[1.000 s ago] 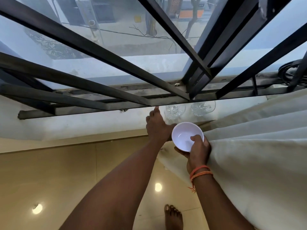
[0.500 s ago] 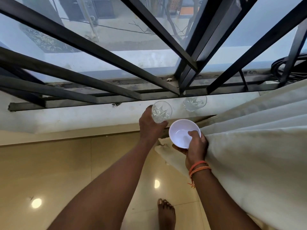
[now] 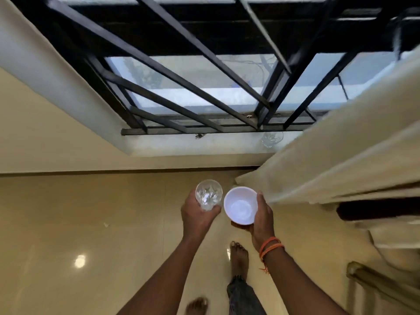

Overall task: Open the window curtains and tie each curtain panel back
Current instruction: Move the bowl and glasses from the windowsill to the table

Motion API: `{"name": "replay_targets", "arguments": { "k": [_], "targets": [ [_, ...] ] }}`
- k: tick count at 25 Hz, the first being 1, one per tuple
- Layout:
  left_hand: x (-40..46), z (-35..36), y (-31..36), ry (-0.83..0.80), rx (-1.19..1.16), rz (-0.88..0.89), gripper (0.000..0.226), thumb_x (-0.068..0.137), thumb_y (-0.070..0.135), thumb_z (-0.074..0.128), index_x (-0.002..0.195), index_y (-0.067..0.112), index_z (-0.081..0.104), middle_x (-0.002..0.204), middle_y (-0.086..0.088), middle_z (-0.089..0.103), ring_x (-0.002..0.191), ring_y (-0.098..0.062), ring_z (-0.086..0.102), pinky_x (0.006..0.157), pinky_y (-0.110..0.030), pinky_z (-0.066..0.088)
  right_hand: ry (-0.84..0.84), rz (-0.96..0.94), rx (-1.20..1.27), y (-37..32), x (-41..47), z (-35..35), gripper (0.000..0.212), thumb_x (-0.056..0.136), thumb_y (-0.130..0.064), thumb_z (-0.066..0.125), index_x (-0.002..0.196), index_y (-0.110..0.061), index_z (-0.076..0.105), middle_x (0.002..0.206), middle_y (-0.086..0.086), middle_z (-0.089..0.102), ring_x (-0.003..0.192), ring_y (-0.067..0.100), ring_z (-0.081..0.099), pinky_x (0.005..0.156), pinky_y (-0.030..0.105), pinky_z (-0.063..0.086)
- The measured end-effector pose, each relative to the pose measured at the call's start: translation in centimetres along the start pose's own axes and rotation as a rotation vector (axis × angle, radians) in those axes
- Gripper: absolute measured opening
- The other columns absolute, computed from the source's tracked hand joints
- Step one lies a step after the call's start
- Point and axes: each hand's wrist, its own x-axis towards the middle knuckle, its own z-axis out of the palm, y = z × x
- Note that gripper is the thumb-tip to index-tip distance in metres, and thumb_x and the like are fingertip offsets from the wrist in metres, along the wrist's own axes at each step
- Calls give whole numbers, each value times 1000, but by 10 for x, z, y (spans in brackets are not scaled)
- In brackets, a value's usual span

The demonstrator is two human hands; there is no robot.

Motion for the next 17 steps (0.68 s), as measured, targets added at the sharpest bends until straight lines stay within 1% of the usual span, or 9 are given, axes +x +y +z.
{"name": "replay_targets", "arguments": {
  "k": [2, 4, 6, 8, 10, 12, 14, 15, 17],
  "targets": [
    [-40, -20, 6, -72, 7, 25, 65, 57, 23, 89, 115, 26, 60, 97, 11, 67, 89, -9, 66, 65, -9, 45, 32, 7, 24, 10, -41, -21, 29, 99, -46, 46, 113, -25, 61, 121, 13, 57, 102, 35, 58, 70, 60, 58],
    [-83, -39, 20, -172, 15, 97, 65, 56, 20, 88, 113, 32, 59, 97, 19, 66, 88, 0, 65, 67, -8, 47, 61, 13, 91, 16, -91, -48, 36, 101, -43, 45, 124, -18, 57, 119, 14, 56, 95, 34, 58, 55, 46, 58],
    [-128, -50, 39, -267, 27, 158, 63, 56, 20, 87, 110, 36, 60, 96, 21, 66, 89, 8, 62, 70, -10, 48, 110, 7, 151, 17, -142, -82, 38, 101, -43, 45, 126, -16, 54, 119, 14, 54, 93, 34, 58, 46, 38, 55],
    [-168, -46, 56, -360, 42, 199, 63, 55, 19, 86, 110, 35, 61, 96, 21, 67, 90, 12, 61, 73, -11, 49, 159, -12, 235, 20, -181, -124, 35, 101, -42, 45, 124, -17, 54, 118, 14, 54, 91, 33, 58, 47, 43, 57],
    [-201, -33, 70, -445, 55, 235, 64, 55, 16, 86, 110, 35, 59, 94, 22, 65, 88, 14, 60, 71, -7, 46, 234, -32, 308, 23, -206, -168, 33, 101, -42, 45, 123, -19, 52, 119, 13, 51, 93, 34, 57, 57, 49, 59],
    [-237, -9, 86, -554, 87, 278, 67, 54, 17, 86, 114, 33, 59, 96, 21, 64, 89, 8, 61, 71, -5, 45, 323, -58, 364, 30, -223, -224, 36, 100, -43, 46, 129, -21, 51, 130, 12, 46, 104, 40, 54, 61, 48, 59],
    [-275, 25, 97, -668, 141, 338, 70, 54, 18, 85, 117, 32, 57, 100, 20, 64, 95, -3, 64, 76, -11, 48, 424, -97, 430, 36, -237, -285, 40, 100, -45, 45, 133, -24, 48, 138, 12, 42, 116, 45, 49, 60, 46, 60],
    [-294, 44, 103, -722, 167, 374, 74, 54, 19, 85, 119, 34, 55, 102, 20, 64, 97, -6, 63, 78, -13, 49, 470, -116, 468, 39, -241, -315, 42, 100, -47, 44, 135, -24, 46, 140, 11, 41, 118, 45, 48, 58, 45, 60],
    [-337, 92, 112, -818, 226, 457, 87, 53, 23, 85, 131, 33, 47, 112, 16, 63, 101, -6, 61, 84, -17, 50, 558, -136, 562, 45, -246, -381, 45, 100, -50, 41, 138, -24, 45, 142, 11, 41, 120, 45, 48, 58, 45, 59]
  ]
}}
